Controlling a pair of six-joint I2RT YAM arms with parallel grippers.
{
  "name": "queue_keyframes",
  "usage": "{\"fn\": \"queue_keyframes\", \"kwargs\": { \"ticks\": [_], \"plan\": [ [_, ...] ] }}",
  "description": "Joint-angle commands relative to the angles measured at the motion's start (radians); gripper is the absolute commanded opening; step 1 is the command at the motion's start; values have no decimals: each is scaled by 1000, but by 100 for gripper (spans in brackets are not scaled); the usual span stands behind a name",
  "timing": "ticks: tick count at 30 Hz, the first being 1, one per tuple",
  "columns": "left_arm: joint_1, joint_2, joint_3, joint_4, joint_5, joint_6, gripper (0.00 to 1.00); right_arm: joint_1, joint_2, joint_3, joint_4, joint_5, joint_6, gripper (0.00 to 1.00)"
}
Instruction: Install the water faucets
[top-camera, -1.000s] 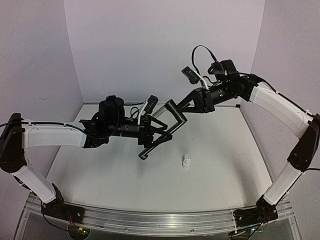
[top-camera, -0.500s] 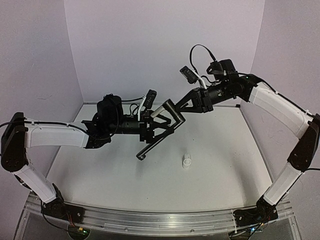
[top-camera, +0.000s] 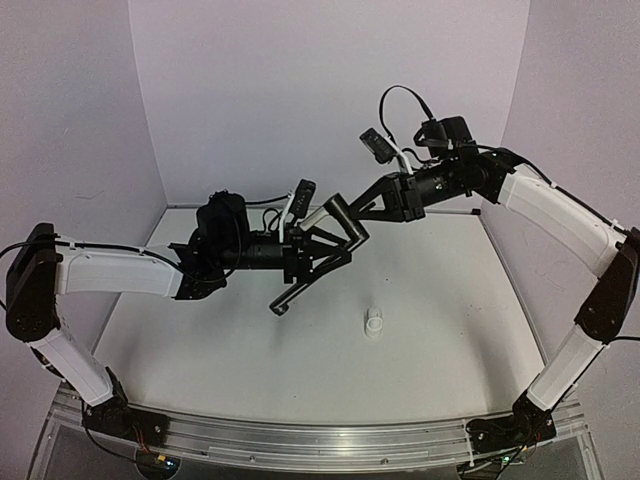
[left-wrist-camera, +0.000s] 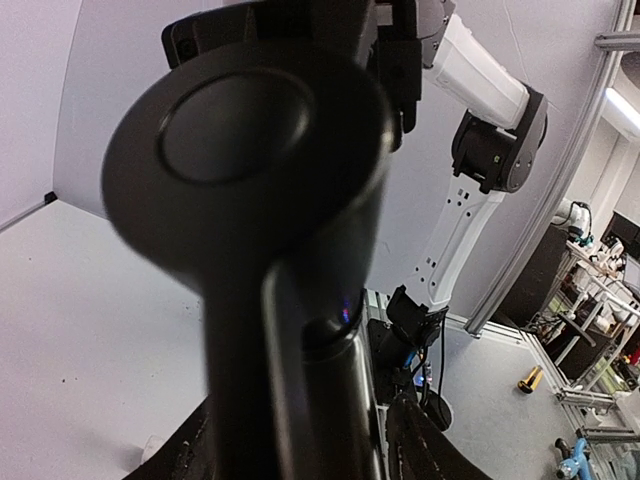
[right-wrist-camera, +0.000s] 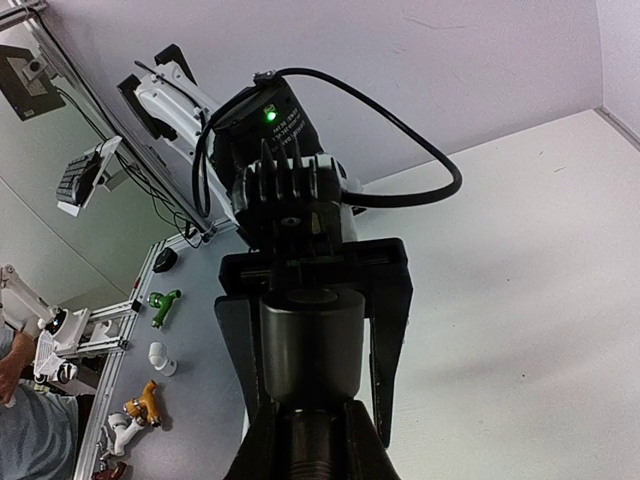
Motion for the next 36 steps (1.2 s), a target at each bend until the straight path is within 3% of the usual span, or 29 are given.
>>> {"fn": "queue_keyframes", "kwargs": {
  "ticks": [1, 19, 28, 36],
  "plan": [
    [-9, 6, 7, 110, -53, -8, 53, 6, -17, 51, 97, -38, 41, 0],
    [-43, 69, -49, 374, -174, -29, 55, 6, -10, 48, 283, -12, 233, 0],
    [-43, 43, -114, 456, -244, -30, 51, 5, -16, 34, 293, -26, 241, 0],
    [-43, -43, -199, 462, -267, -14, 59, 6, -19, 23, 291, -14, 223, 0]
  ]
}}
